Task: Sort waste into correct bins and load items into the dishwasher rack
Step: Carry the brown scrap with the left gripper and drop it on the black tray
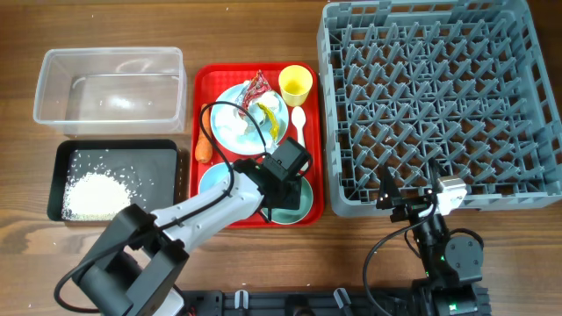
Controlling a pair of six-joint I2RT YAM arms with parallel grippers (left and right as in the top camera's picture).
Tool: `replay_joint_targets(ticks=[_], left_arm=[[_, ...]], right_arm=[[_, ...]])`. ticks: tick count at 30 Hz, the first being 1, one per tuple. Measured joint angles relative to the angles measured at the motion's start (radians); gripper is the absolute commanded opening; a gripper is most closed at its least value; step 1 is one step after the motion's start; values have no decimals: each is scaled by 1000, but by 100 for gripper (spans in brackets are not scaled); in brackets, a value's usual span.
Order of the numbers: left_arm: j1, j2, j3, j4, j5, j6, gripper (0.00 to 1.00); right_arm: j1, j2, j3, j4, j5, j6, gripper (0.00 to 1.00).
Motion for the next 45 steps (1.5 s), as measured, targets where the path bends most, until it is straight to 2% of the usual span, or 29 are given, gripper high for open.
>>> replay_joint_targets(ticks=[2,5,12,15,16,28,35,39,45], left_arm=[[0,10,0,2,0,0,55],[0,14,0,6,0,-4,42],[0,15,1,5,0,-7,36],[0,16,7,-9,0,-9,21],[0,16,9,-13,0,-10,20],[0,17,179,-170,-24,-7,27],[32,0,331,-431,-188,-16,28],[143,-46,402,-506,-280,-34,34],[447,-141,422,-575,-339,-44,33]], right_arm=[[0,0,0,0,0,0,100],[0,0,0,0,0,0,100],[0,0,0,0,0,0,100],[0,0,0,0,0,0,100],[0,0,0,0,0,0,100],[0,0,0,0,0,0,100],[0,0,0,0,0,0,100],[0,0,0,0,0,0,100],[0,0,0,0,0,0,100]])
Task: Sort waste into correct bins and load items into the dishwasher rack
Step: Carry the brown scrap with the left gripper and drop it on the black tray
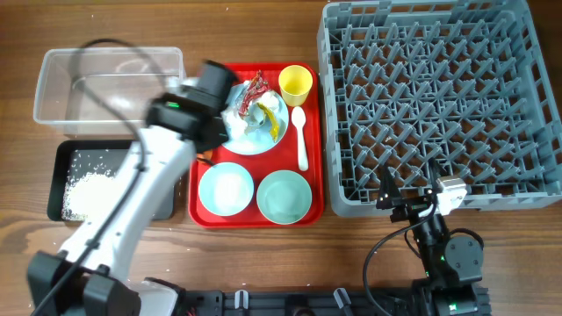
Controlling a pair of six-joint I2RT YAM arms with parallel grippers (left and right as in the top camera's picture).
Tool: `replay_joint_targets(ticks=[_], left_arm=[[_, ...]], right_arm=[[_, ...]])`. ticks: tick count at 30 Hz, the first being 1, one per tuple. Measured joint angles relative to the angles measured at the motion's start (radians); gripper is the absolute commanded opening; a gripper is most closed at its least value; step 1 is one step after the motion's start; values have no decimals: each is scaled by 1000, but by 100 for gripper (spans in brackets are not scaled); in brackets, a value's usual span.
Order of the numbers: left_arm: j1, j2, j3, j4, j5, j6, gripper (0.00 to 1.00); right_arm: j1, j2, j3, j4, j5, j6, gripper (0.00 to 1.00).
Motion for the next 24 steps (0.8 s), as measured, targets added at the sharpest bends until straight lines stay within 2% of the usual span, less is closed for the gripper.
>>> replay_joint_targets(ticks=[7,13,18,24], left_arm=[[360,0,0,-11,-14,-1,32],[613,14,0,20,-15,-1,29],[706,84,0,62,-7,-2,30],[755,214,0,87,-2,-5,31]], right_arm=[[0,0,0,0,0,0,100],[0,0,0,0,0,0,100],[0,0,0,0,0,0,100],[0,0,0,0,0,0,100]])
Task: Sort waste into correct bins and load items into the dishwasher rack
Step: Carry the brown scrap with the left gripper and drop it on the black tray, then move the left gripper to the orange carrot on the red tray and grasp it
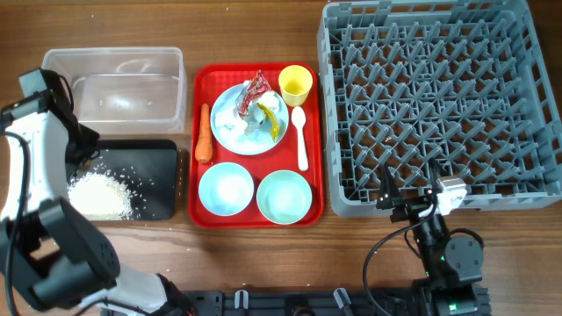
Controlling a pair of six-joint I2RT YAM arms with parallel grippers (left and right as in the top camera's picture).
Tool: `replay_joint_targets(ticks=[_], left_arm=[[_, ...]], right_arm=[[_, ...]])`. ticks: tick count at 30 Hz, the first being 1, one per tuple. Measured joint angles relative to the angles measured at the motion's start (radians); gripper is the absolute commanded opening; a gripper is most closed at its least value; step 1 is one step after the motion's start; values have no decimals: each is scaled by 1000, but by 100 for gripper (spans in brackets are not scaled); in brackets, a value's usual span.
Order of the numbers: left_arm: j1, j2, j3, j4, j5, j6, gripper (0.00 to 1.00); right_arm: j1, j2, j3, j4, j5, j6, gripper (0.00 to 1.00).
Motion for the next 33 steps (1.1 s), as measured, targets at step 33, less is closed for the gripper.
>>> replay_joint_targets(ticks=[33], left_arm=[[-384,-230,21,-9,177,121,53]], right_arm=[[0,0,0,0,0,0,100]])
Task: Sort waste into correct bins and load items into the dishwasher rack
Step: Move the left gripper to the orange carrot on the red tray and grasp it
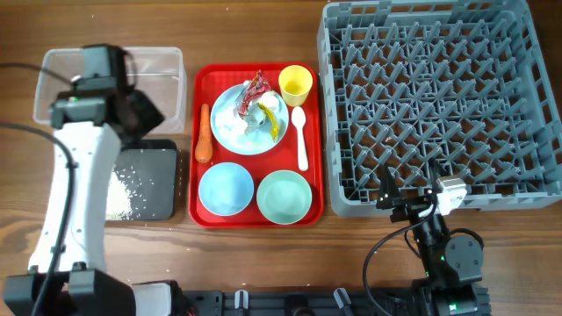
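A red tray (195,211) holds a white plate (230,132) with a red wrapper (257,88) and a banana peel (273,120). Also on it are a carrot (204,134), a yellow cup (296,84), a white spoon (300,136), a blue bowl (226,188) and a green bowl (284,196). My left gripper (147,112) hovers where the clear bin (158,63) meets the black tray (158,180); its jaws are too dark to read. My right gripper (409,182) rests before the grey rack (430,96), fingers apart, holding nothing.
White rice grains (127,189) lie in the black tray, partly hidden by my left arm's white link (75,189). The rack fills the right half of the table. The right arm's base and cables sit at the front edge.
My left arm stood at the table's far left edge with its gripper by the black tray's left end. Now the gripper is at the tray's right end, beside the clear bin. The right arm is unchanged.
My left gripper was first over the green bowl at the red tray's front. Then it was at the plate's left edge, then at the far left of the table, and now between the clear bin and black tray. Everything on the red tray kept its place.
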Controlling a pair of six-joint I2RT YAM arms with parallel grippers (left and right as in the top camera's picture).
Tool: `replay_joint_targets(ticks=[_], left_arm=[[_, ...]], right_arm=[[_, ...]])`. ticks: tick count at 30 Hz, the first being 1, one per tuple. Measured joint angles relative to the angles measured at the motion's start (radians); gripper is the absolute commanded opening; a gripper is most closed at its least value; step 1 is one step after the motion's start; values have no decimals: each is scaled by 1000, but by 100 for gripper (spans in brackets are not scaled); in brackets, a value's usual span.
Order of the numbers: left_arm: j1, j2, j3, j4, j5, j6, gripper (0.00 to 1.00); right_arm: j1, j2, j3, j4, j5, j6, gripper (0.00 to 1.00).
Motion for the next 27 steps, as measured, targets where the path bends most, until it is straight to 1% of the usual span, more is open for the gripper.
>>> replay_joint_targets(ticks=[5,9,10,12,14,16,19,20,22,27], left_arm=[[-163,29,0,-15,11,22,39],[-277,101,-1,-1,15,58,32],[-293,121,-1,6,16,62,29],[-318,166,-2,18,16,77,27],[-324,205,-3,29,15,84,27],[-323,241,-4,42,14,89,31],[-322,282,-6,55,-1,95,32],[-322,290,-6,61,-6,98,36],[-322,305,-6,81,-8,123,40],[-320,311,-6,114,-8,191,41]], right_arm=[[0,0,0,0,0,0,100],[0,0,0,0,0,0,100],[0,0,0,0,0,0,100],[0,0,0,0,0,0,100],[0,0,0,0,0,0,100],[0,0,0,0,0,0,100],[0,0,0,0,0,0,100],[0,0,0,0,0,0,100],[0,0,0,0,0,0,100],[0,0,0,0,0,0,100]])
